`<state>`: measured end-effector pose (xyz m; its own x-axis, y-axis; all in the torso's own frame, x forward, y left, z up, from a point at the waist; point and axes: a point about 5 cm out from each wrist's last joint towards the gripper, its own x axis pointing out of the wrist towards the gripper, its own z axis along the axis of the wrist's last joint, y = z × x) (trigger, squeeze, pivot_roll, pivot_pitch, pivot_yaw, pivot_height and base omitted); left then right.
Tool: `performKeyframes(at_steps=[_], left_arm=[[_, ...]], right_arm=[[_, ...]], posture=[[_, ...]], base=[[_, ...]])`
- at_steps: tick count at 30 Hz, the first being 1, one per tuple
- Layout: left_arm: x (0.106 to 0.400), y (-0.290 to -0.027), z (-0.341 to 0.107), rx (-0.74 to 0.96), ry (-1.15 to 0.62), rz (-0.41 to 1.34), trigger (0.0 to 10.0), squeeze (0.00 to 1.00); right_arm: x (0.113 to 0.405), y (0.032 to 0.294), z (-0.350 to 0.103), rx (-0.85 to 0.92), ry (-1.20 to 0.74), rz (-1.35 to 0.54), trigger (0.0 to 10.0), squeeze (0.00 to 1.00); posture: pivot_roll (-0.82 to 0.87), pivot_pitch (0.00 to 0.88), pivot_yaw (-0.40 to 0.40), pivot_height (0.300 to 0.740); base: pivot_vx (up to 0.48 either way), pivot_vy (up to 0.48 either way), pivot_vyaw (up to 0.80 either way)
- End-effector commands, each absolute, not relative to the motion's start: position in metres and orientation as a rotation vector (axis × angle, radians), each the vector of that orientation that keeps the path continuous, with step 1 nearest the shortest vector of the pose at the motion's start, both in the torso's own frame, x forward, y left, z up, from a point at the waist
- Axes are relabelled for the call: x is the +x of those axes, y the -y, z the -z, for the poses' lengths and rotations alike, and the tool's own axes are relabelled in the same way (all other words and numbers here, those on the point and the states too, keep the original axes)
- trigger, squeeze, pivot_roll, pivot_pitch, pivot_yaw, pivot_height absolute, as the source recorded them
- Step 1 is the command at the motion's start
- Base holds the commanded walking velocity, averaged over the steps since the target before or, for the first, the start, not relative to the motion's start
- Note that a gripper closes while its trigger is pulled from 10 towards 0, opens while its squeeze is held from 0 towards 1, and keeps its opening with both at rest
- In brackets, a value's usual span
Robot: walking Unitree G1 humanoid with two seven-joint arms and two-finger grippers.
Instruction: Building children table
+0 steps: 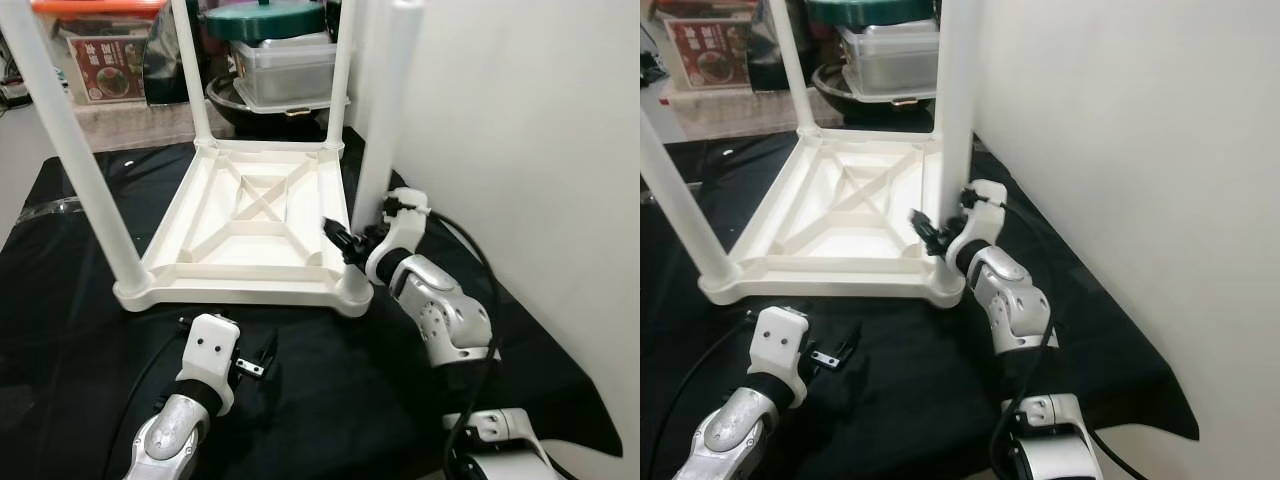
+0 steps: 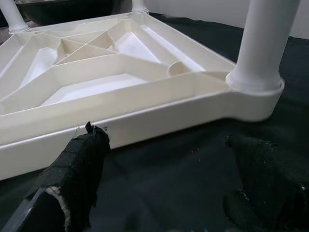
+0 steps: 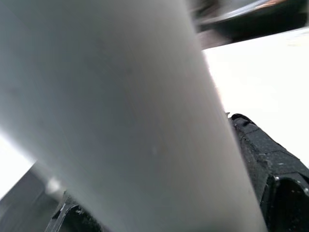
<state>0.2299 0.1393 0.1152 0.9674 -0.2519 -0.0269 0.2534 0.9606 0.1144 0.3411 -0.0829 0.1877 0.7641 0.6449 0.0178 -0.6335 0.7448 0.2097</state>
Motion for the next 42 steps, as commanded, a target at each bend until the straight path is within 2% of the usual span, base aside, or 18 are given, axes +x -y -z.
performKeyframes(at_steps=[1,14,15,16,17,20,21,22,23,24,25,30,37,39,42], left_arm=[[0.231,-0.137,-0.114,0.125,-0.016,0.257,10.0,0.0],[0.226,-0.14,-0.11,0.131,-0.033,0.262,10.0,0.0],[0.227,-0.138,-0.11,0.131,-0.03,0.268,10.0,0.0],[0.227,-0.138,-0.11,0.131,-0.03,0.268,10.0,0.0],[0.228,-0.136,-0.112,0.13,-0.025,0.274,10.0,0.0],[0.229,-0.136,-0.112,0.131,-0.022,0.278,10.0,0.0],[0.23,-0.137,-0.113,0.131,-0.021,0.278,10.0,0.0],[0.23,-0.137,-0.113,0.131,-0.021,0.278,10.0,0.0],[0.23,-0.138,-0.112,0.133,-0.022,0.279,10.0,0.0],[0.229,-0.139,-0.111,0.139,-0.026,0.279,10.0,0.0],[0.229,-0.139,-0.11,0.141,-0.029,0.279,10.0,0.0],[0.227,-0.136,-0.109,0.134,-0.032,0.282,10.0,0.0],[0.226,-0.137,-0.108,0.136,-0.038,0.287,10.0,0.0],[0.228,-0.139,-0.108,0.139,-0.04,0.286,10.0,0.0],[0.229,-0.137,-0.109,0.137,-0.036,0.289,10.0,0.0]], right_arm=[[0.328,0.062,-0.18,0.183,-0.063,-0.901,10.0,0.0],[0.314,0.056,-0.154,0.174,-0.138,-0.913,10.0,0.0],[0.314,0.057,-0.154,0.181,-0.135,-0.902,10.0,0.85],[0.314,0.057,-0.154,0.181,-0.135,-0.902,10.0,0.85],[0.313,0.059,-0.155,0.195,-0.126,-0.9,10.0,1.0],[0.313,0.06,-0.155,0.195,-0.112,-0.887,10.0,1.0],[0.32,0.066,-0.155,0.163,-0.109,-0.773,10.0,1.0],[0.32,0.066,-0.155,0.163,-0.109,-0.773,10.0,1.0],[0.335,0.081,-0.144,0.128,-0.188,-0.529,10.0,1.0],[0.344,0.104,-0.129,0.09,-0.277,-0.254,3.8,0.96],[0.344,0.122,-0.119,0.06,-0.324,-0.068,0.0,0.0],[0.331,0.138,-0.113,0.011,-0.35,0.076,0.0,0.0],[0.322,0.129,-0.122,0.017,-0.316,0.061,0.0,0.0],[0.325,0.117,-0.132,0.041,-0.272,-0.014,10.0,0.0],[0.327,0.107,-0.142,0.073,-0.221,-0.091,10.0,0.0]], posture=[[0.14,0.0,-0.079,0.74],[0.13,0.0,-0.061,0.74],[0.13,0.0,-0.061,0.74],[0.13,0.0,-0.061,0.74],[0.13,0.0,-0.058,0.74],[0.12,0.0,-0.052,0.74],[0.12,0.0,-0.049,0.74],[0.12,0.0,-0.049,0.74],[0.11,0.0,-0.048,0.74],[0.11,0.0,-0.049,0.74],[0.11,0.0,-0.05,0.74],[0.11,0.0,-0.047,0.74],[0.1,0.0,-0.042,0.74],[0.09,0.0,-0.037,0.74],[0.09,0.0,-0.037,0.74]], base=[[0.0,0.0,0.0],[0.0,0.0,0.0],[0.0,0.0,0.0],[0.0,0.0,0.0],[0.0,0.0,0.0],[0.0,0.0,0.0],[0.0,0.0,0.0],[0.0,0.0,0.0],[0.0,0.0,0.0],[0.0,0.0,0.0],[0.0,0.0,0.0],[0.0,0.0,0.0],[0.0,0.0,0.0],[0.0,0.0,0.0],[0.0,0.0,0.0]])
